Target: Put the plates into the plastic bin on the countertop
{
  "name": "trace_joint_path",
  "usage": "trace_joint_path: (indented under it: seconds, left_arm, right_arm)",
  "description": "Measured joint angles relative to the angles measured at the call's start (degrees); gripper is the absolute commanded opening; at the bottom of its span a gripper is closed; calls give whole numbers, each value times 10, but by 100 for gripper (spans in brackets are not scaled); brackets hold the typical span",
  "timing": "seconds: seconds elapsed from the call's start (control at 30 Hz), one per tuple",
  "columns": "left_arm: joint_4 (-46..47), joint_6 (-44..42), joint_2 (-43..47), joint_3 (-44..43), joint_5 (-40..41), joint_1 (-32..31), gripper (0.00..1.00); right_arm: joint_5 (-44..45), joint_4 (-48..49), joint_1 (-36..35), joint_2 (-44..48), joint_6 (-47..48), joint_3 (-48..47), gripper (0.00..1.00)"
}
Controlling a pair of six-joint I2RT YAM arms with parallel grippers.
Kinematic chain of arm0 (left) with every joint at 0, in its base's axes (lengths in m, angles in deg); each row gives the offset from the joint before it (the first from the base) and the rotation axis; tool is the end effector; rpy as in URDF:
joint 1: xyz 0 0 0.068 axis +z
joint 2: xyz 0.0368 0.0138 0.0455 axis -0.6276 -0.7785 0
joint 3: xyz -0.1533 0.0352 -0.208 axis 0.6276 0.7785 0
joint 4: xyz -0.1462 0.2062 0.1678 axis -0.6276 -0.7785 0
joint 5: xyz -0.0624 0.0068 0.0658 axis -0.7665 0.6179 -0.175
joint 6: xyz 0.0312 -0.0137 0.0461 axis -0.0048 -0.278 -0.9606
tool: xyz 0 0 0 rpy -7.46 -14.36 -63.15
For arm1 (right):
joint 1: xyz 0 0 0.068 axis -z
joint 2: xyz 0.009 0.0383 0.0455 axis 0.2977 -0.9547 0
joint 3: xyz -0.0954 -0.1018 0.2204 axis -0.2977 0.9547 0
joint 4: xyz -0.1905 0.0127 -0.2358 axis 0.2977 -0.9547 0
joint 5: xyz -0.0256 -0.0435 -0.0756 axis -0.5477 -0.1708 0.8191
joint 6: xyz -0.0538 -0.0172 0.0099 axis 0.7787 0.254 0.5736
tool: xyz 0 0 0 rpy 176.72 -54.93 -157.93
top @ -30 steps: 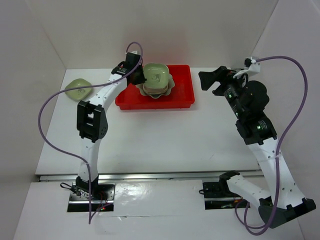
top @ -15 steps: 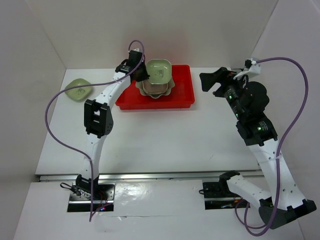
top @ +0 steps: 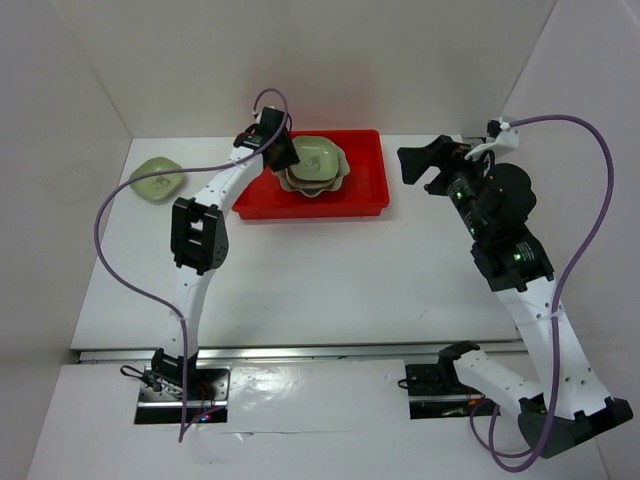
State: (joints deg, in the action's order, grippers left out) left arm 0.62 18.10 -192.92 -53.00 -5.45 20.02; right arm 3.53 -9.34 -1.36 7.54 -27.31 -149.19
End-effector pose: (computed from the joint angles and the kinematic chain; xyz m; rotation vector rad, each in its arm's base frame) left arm 0.5572 -0.1850 0.2406 -0.5289 2.2224 -0.4262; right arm 0.2301 0.0747 0.4671 0.1384 1.5480 0.5448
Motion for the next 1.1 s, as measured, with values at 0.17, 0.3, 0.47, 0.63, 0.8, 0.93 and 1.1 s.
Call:
trace_joint_path:
  seconds: [0.17,0.3,0.47,0.63,0.8,0.93,1.1]
  left_arm:
    - [1,1,17,3,5,0,78]
    - [0,0,50,3,8,2,79]
    - [-6,-13,146,40,50,15,100]
    - [-30,15,240,72,43,155,100]
    - [-79,33,202,68,38,337,100]
    - [-110,35,142,104,3,405,98]
    - [-120,30,107,132,-20,422,98]
  right_arm:
    - [0,0,-5,-1,2,0,100]
    - [0,0,-8,-3,3,0,100]
    - [0,-2,-9,-3,6,0,100]
    - [-9,0,-12,-2,9,9,100]
    - [-27,1,-13,-3,10,29,100]
    - [-43,4,-13,-3,10,52,100]
    - [-71,14,-13,-3,10,88,100]
